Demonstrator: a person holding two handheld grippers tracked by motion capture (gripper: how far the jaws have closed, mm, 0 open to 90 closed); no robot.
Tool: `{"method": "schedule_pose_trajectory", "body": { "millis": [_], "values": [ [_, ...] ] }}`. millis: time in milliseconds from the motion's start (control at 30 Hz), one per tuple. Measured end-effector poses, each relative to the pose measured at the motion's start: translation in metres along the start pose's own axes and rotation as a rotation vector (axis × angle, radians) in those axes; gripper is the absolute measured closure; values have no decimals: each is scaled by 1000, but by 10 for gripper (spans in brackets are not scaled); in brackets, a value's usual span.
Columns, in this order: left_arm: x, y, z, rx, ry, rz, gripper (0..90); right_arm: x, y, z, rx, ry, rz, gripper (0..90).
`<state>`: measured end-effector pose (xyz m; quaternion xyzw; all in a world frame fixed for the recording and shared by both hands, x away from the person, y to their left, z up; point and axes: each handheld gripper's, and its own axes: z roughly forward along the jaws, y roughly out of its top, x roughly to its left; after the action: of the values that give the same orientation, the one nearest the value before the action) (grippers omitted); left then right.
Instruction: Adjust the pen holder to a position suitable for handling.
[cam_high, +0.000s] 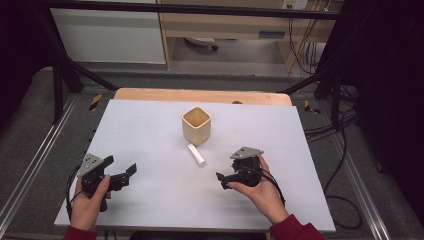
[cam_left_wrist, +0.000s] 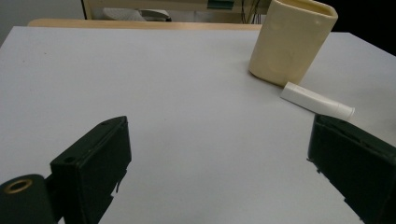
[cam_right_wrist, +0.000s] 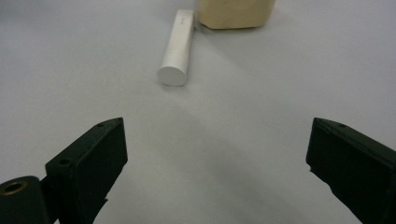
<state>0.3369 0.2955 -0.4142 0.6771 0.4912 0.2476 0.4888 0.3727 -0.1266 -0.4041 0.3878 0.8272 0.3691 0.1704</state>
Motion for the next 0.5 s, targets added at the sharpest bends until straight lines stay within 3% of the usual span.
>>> {"method": "schedule_pose_trajectory", "body": {
  "millis": [200,367,500],
  "values": [
    [-1,0,0,-2,-3,0,59,8,19,6,36,2,-19,66],
    [-1,0,0,1,-1,4,59,12,32,12,71,36,-25,68],
    [-1,0,1,0,2,3,59,13,40,16,70,49,-17,65]
  ]
}}
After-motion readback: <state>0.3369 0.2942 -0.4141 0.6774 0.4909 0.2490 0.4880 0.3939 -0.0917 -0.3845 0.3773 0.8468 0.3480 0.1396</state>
